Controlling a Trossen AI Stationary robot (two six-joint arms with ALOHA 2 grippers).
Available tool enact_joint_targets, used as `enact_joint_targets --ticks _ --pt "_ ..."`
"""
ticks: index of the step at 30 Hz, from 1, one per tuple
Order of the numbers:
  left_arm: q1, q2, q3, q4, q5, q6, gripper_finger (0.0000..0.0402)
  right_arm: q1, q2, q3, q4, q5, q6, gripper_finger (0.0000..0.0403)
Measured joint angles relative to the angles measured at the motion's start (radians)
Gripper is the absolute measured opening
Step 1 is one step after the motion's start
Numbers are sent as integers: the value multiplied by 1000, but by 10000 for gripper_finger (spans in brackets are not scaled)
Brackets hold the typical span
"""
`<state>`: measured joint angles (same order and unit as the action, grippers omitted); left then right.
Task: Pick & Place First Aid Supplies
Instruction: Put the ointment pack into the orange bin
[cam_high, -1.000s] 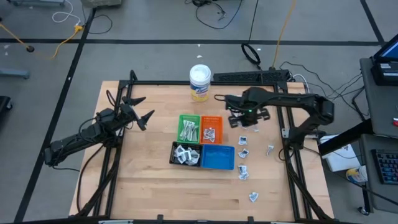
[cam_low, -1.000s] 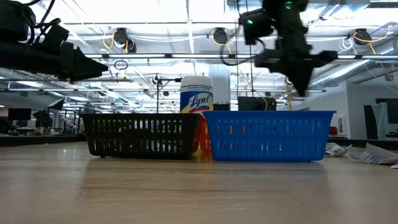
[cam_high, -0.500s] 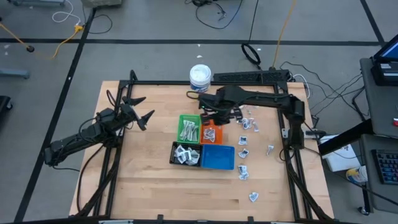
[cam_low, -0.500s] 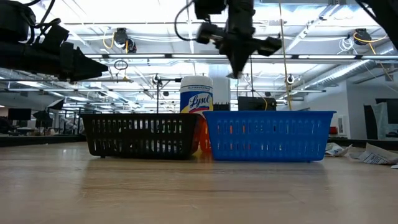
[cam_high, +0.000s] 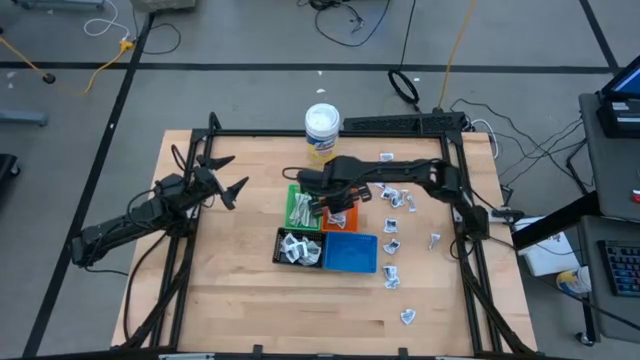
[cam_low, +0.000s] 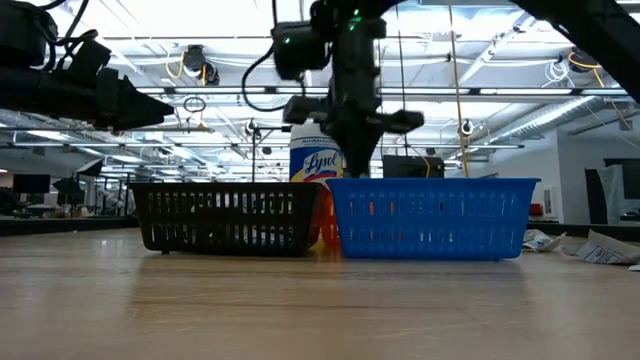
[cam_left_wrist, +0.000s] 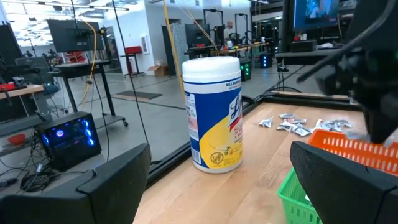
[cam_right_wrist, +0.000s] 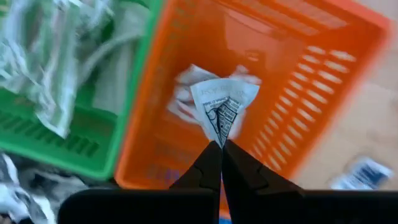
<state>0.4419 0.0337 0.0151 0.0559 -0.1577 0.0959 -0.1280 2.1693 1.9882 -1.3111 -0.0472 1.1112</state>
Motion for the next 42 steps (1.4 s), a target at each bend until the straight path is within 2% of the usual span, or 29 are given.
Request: enact_joint_targets --ticks 7,18,21,24,31,42 --pt "0 0 0 0 0 0 392 -1 44 -1 57 21 -26 12" --pt "0 0 0 0 0 0 392 -1 42 -1 53 40 -30 126" --pt "0 0 0 0 0 0 392 -1 25 -4 20 94 -7 139" --pt "0 0 0 0 0 0 392 -1 -42 -44 -31 128 39 135" --pt "0 0 0 0 0 0 392 15 -224 -293 7 129 185 115" --pt "0 0 0 0 0 0 392 91 -518 -743 103 124 536 109"
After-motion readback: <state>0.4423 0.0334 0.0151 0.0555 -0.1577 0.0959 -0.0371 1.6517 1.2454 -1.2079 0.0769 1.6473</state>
